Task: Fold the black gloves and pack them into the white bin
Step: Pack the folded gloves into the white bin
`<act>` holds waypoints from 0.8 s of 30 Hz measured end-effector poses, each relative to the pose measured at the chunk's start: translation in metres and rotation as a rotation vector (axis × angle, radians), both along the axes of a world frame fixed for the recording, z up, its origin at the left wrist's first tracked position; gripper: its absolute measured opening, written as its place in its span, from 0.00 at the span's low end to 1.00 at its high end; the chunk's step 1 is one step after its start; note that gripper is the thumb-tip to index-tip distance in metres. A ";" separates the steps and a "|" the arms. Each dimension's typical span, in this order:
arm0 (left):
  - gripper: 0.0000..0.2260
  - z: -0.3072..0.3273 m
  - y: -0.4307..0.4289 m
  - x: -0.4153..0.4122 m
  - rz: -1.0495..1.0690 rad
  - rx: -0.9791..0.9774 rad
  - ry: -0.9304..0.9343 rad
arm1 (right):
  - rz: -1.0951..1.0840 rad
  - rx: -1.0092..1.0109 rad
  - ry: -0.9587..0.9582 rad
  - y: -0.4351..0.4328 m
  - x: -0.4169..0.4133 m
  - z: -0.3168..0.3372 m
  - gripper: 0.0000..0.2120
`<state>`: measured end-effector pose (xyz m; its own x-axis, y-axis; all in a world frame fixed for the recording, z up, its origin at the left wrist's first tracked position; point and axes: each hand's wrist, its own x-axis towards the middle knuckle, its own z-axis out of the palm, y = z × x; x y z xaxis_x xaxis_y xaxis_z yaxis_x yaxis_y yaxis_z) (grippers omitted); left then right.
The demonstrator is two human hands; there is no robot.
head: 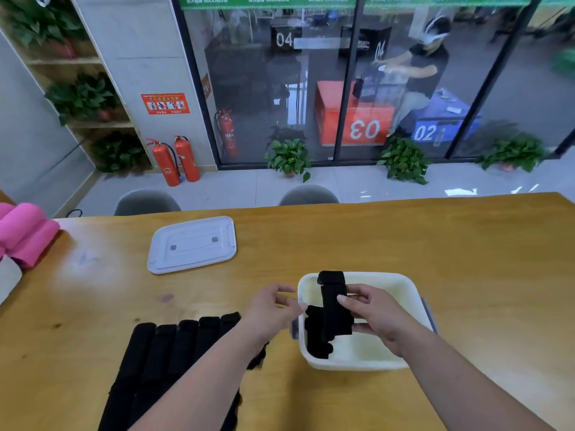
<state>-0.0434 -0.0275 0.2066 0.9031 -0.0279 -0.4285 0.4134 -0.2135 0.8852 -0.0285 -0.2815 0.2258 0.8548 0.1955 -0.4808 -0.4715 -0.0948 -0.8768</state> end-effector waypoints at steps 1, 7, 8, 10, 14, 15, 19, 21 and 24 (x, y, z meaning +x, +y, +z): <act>0.18 -0.004 -0.003 0.000 0.020 0.086 -0.019 | -0.014 -0.025 0.014 -0.010 0.002 -0.003 0.14; 0.30 -0.029 -0.007 -0.001 -0.003 0.292 -0.046 | -0.098 -0.291 0.048 -0.045 0.014 -0.040 0.14; 0.31 -0.032 -0.007 -0.002 -0.004 0.295 -0.036 | -0.094 -0.345 0.049 -0.046 0.017 -0.048 0.14; 0.32 -0.036 -0.007 -0.003 0.001 0.296 -0.029 | -0.053 -0.461 0.055 -0.044 0.021 -0.063 0.14; 0.32 -0.040 -0.006 -0.007 0.012 0.291 -0.013 | 0.070 -0.641 0.064 -0.028 0.031 -0.085 0.10; 0.32 -0.041 -0.005 -0.007 0.013 0.291 -0.009 | 0.087 -0.653 0.076 -0.024 0.032 -0.090 0.10; 0.32 -0.044 -0.004 -0.005 0.015 0.278 0.004 | 0.120 -0.650 0.142 -0.018 0.039 -0.112 0.09; 0.32 -0.046 -0.003 -0.005 0.010 0.271 0.008 | 0.152 -0.668 0.152 -0.019 0.041 -0.122 0.09; 0.31 -0.047 -0.002 -0.007 0.013 0.260 0.022 | 0.191 -0.736 0.134 -0.019 0.042 -0.127 0.09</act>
